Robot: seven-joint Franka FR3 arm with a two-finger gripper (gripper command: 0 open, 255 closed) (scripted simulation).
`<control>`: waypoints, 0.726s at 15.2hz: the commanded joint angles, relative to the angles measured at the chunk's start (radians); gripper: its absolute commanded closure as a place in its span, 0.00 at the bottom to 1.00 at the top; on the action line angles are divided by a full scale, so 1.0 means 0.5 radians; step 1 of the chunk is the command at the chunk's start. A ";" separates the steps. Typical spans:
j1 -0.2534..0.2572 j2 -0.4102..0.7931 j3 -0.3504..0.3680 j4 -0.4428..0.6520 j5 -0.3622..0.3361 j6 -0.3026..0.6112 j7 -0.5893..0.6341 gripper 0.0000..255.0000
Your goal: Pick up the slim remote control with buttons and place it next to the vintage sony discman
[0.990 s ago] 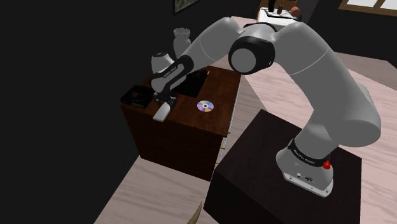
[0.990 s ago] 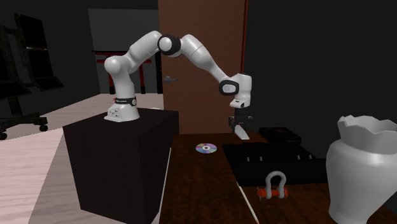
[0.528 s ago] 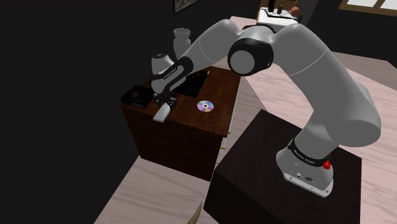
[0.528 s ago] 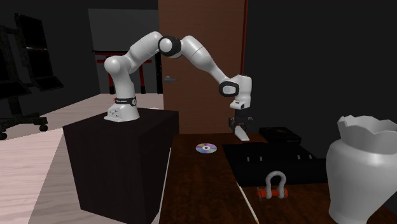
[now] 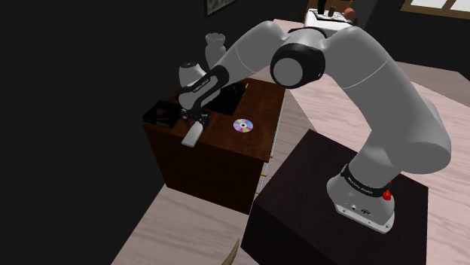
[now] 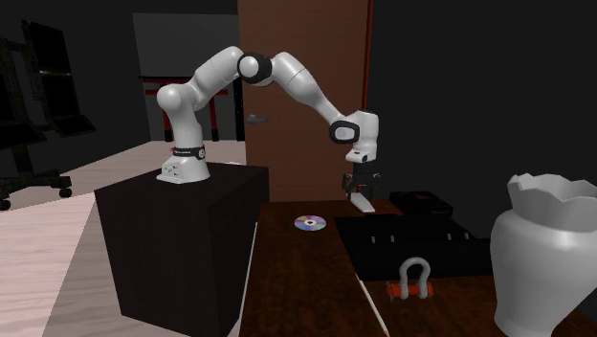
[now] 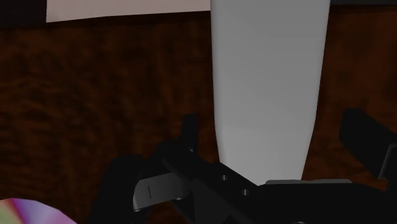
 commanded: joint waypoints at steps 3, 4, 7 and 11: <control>0.004 -0.174 -0.010 -0.069 -0.008 -0.104 0.000 0.00; 0.004 -0.175 -0.010 -0.070 -0.008 -0.103 -0.001 0.00; 0.004 -0.174 -0.010 -0.069 -0.008 -0.104 0.000 0.00; 0.004 -0.174 -0.010 -0.069 -0.008 -0.104 0.000 0.00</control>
